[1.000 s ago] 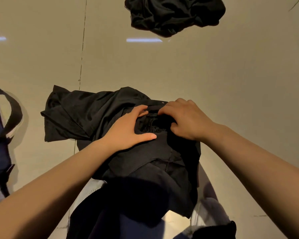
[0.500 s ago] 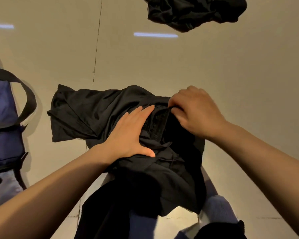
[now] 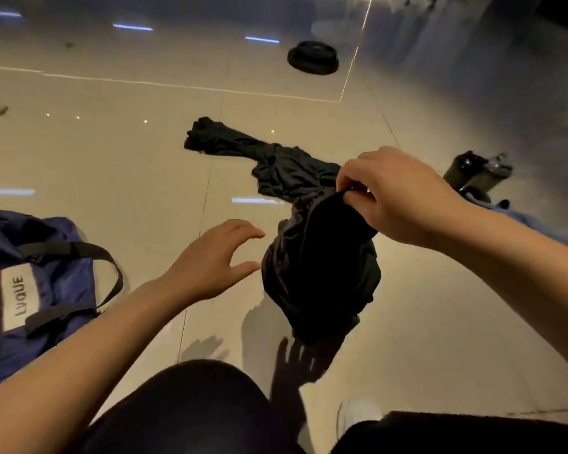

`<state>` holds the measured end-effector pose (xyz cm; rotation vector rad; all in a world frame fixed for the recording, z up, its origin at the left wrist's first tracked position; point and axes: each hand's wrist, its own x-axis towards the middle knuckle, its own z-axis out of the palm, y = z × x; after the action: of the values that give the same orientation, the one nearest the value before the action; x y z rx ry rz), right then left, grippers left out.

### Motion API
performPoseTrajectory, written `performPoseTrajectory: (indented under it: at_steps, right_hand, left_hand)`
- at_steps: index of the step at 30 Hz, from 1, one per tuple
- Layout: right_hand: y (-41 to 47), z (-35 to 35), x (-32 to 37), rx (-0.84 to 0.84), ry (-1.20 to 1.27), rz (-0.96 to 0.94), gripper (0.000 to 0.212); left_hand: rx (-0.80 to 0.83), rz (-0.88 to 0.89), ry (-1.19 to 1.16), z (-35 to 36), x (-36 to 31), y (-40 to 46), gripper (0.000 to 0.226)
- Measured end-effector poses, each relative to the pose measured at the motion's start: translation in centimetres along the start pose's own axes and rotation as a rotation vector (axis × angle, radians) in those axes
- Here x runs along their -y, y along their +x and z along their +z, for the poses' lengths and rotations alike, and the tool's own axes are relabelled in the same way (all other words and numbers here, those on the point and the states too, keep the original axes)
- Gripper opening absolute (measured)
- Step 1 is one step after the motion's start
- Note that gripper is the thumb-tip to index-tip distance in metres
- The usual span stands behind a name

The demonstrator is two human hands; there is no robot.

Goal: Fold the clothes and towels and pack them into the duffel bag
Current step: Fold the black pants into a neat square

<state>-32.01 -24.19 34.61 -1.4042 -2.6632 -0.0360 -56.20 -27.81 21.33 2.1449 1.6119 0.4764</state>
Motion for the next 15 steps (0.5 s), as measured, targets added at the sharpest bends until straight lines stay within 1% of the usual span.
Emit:
performPoseTrajectory:
  at_steps: [2, 4, 5, 7, 8, 9, 11, 12, 13, 15]
  right_hand:
    - [-1.6, -4.1, 1.3, -0.11, 0.036, 0.038, 0.016]
    - [-3.5, -7.2, 2.3, -0.257, 0.083, 0.065, 0.014]
    - [-4.7, -8.3, 2.8, -0.336, 0.122, 0.076, 0.012]
    - [-7.2, -9.3, 3.5, -0.488, 0.283, 0.118, 0.01]
    - [-8.6, -9.3, 3.8, -0.548, 0.402, 0.141, 0.011]
    - [-9.7, -8.9, 3.9, -0.589, 0.518, 0.151, 0.011]
    - [-11.5, -8.1, 3.9, -0.592, 0.646, 0.131, 0.015]
    - [-12.0, -7.8, 3.9, -0.561, 0.661, 0.099, 0.016]
    - [-12.4, -7.6, 3.9, -0.526, 0.664, 0.06, 0.017]
    - [-12.8, -7.3, 4.2, -0.472, 0.683, -0.003, 0.017]
  left_hand:
    - [-0.023, 0.056, -0.132, -4.8, -4.9, -0.4, 0.038]
    - [-0.012, 0.097, -0.349, -8.7, -10.2, -1.3, 0.039]
    - [-0.013, 0.128, -0.408, -10.1, -12.6, -1.8, 0.042]
    - [-0.043, 0.196, -0.441, -11.6, -16.3, -2.7, 0.036]
    - [-0.071, 0.214, -0.495, -11.9, -17.6, -3.1, 0.03]
    - [-0.111, 0.219, -0.597, -12.0, -18.5, -3.6, 0.025]
    - [-0.169, 0.234, -0.747, -11.7, -19.0, -4.5, 0.028]
    - [-0.156, 0.252, -0.735, -11.2, -18.7, -4.8, 0.031]
    - [-0.114, 0.265, -0.692, -10.6, -18.4, -5.1, 0.034]
    - [0.031, 0.265, -0.647, -10.0, -17.7, -5.6, 0.043]
